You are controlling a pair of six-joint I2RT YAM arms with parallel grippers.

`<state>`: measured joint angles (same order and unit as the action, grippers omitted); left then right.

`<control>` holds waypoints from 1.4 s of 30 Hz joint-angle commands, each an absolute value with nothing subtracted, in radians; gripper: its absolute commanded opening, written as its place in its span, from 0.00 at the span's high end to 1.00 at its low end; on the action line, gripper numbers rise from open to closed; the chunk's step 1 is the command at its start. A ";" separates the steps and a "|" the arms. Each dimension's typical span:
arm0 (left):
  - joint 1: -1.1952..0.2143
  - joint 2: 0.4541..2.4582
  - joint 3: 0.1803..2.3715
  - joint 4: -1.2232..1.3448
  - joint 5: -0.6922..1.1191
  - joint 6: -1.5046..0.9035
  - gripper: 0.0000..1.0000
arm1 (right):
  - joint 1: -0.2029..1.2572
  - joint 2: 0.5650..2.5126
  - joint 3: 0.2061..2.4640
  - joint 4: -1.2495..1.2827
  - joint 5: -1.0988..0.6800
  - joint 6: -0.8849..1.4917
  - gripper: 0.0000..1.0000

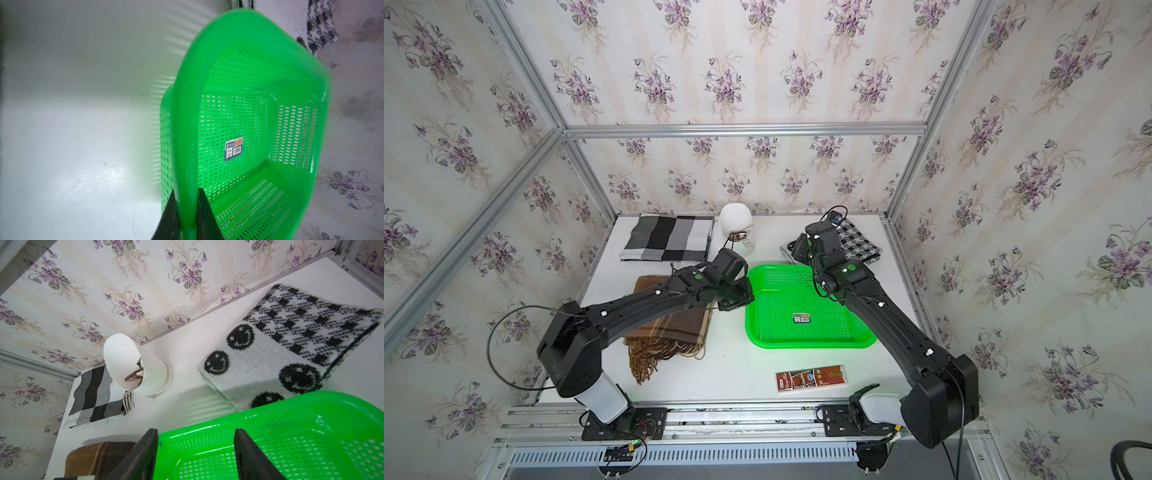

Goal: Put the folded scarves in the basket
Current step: Adjust the basket at the center of the board, then pick up the scarf at the center of the board.

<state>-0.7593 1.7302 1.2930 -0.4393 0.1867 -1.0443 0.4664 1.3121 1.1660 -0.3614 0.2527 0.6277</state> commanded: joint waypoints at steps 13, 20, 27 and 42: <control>-0.782 1.768 1.338 -0.481 0.053 -1.049 0.12 | 0.469 1.367 1.143 -0.371 0.207 0.628 0.32; -0.651 1.447 1.185 -0.737 -0.111 -0.962 0.12 | 0.636 1.531 1.233 -0.357 0.141 0.655 0.30; -0.195 1.133 0.890 -0.823 -0.034 -0.854 0.09 | 0.815 1.862 1.426 -0.276 -0.052 0.759 0.25; 0.299 1.193 0.597 -0.646 0.220 -0.815 0.01 | 0.815 2.257 1.736 -0.346 -0.156 0.804 0.23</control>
<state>0.2718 1.1755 0.6025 -0.7204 0.1421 -0.8352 0.8150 2.2429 1.7302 -0.3202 -0.1318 0.7818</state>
